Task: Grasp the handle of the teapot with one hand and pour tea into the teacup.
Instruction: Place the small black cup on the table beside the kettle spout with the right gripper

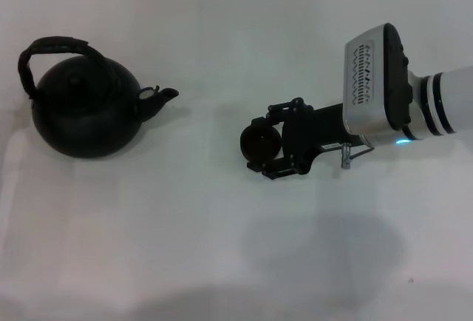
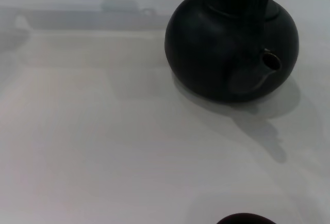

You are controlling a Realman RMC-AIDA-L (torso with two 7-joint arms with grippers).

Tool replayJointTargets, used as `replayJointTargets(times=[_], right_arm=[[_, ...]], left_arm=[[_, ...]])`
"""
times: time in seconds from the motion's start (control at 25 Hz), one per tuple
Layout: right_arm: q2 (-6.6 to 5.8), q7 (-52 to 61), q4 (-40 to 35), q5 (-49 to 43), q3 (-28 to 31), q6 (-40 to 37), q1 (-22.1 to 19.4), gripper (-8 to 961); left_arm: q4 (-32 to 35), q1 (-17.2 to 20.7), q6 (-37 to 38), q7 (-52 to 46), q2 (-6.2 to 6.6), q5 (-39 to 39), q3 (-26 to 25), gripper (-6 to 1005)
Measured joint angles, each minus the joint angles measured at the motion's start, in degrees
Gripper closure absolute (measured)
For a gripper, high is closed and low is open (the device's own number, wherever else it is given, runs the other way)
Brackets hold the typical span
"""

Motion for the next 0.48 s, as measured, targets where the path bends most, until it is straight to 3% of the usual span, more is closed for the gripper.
replayJointTargets(times=[0.48], right_arm=[[-0.08, -1.14, -0.01, -0.16, -0.89, -0.73, 0.03, 225]], left_arm=[[0.09, 0.00, 0.00, 0.00, 0.08, 0.00, 0.00, 121]])
